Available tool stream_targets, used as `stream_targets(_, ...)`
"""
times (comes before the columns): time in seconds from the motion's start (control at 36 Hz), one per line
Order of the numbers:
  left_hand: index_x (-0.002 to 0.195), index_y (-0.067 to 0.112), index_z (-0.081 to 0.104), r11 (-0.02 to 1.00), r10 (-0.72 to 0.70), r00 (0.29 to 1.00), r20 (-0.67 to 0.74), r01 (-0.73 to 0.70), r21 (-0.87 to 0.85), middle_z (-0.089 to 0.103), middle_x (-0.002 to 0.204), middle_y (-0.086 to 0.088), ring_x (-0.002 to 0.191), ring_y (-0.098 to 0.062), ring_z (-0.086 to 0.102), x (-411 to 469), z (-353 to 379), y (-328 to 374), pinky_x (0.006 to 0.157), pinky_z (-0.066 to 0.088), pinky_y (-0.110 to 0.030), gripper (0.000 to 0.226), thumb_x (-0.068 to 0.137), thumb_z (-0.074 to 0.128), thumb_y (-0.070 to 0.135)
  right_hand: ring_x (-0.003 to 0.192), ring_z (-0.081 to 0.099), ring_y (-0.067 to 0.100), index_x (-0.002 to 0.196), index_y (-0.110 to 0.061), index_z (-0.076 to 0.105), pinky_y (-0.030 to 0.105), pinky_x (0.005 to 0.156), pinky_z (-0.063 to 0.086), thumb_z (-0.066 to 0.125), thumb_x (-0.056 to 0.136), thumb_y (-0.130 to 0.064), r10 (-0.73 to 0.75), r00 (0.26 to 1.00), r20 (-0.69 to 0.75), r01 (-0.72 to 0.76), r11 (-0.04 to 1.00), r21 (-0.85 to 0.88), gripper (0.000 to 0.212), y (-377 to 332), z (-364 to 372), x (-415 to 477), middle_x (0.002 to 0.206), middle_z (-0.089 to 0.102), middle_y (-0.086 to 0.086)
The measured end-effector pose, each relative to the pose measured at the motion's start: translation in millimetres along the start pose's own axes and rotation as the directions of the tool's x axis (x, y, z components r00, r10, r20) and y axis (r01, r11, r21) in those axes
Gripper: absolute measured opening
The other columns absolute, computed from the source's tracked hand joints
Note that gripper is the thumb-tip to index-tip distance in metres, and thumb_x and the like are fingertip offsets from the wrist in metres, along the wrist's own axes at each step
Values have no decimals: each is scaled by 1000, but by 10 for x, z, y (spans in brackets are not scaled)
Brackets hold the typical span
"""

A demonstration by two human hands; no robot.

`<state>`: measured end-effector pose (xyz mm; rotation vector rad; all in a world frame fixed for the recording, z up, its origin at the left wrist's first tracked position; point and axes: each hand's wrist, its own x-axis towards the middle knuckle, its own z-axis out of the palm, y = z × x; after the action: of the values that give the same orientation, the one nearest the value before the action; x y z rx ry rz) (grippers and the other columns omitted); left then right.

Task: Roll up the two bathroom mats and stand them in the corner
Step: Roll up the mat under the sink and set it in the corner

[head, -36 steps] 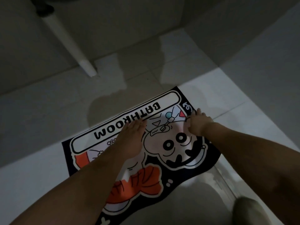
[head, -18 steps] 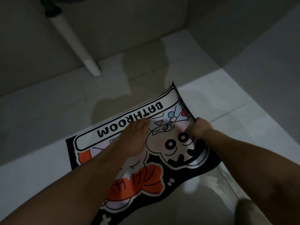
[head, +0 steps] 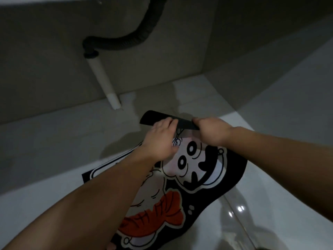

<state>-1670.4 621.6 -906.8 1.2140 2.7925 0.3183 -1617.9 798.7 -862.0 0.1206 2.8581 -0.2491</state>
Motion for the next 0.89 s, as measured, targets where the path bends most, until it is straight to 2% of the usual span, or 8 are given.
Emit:
stream_targets(0.19,128,13,49,994,-109,992,-70,108,-30,56,123,-10,111,-29,54,8,-403,-198,93,43,-37,47,82,57,16,91,59,28,121,-24,50,33,70,47,50,86,-22,-188,982,10,188,973,-131,35,-122,-381,-9,105,62,10)
stream_targets(0.25,105,11,57,992,-120,992,-49,118,-43,61,101,-9,92,-29,59,-60,-482,-244,75,48,-35,24,82,51,10,88,60,28,119,-25,50,35,71,50,47,88,-39,-249,968,-37,240,957,-166,34,-77,-407,2,102,63,9)
stream_targets(0.31,90,12,50,990,-137,990,-29,136,-34,55,88,-8,83,-28,57,-125,-545,-239,67,47,-36,9,84,48,6,89,61,28,126,-25,45,35,73,50,31,85,-67,-338,939,-64,311,913,-266,60,-32,-415,-8,101,65,8)
stream_targets(0.36,84,17,40,992,-124,991,-46,125,23,47,81,-3,77,-25,53,-165,-599,-196,61,41,-34,14,85,47,5,91,62,28,130,-24,40,37,76,50,11,80,-76,-412,908,-69,368,866,-338,77,0,-410,-24,102,66,7)
stream_targets(0.47,85,20,34,987,-92,991,-93,103,122,43,79,1,72,-22,48,-208,-734,-150,60,31,-31,16,85,47,9,86,61,27,120,-22,43,37,70,48,26,95,-52,-513,849,-128,436,817,-378,43,43,-492,-21,103,64,4)
stream_targets(0.56,89,20,38,985,-45,990,-134,66,161,46,80,4,72,-20,48,-263,-863,-170,61,32,-32,14,88,45,32,87,61,27,120,-23,44,35,67,45,33,96,-49,-525,839,-143,455,821,-345,37,22,-617,-10,105,62,4)
stream_targets(0.64,103,22,48,984,-4,986,-165,34,174,57,86,5,74,-18,55,-326,-977,-218,61,38,-32,35,90,36,53,83,59,26,117,-22,49,34,66,45,38,95,-48,-503,845,-181,439,846,-301,36,-21,-748,5,96,62,5)
stream_targets(0.89,102,24,48,988,-6,1000,-27,10,155,51,75,4,71,-21,52,-408,-1139,-391,60,37,-31,14,96,44,36,82,58,26,101,-26,53,37,70,47,42,95,-37,-473,868,-151,449,877,-171,17,-24,-718,103,89,60,3)
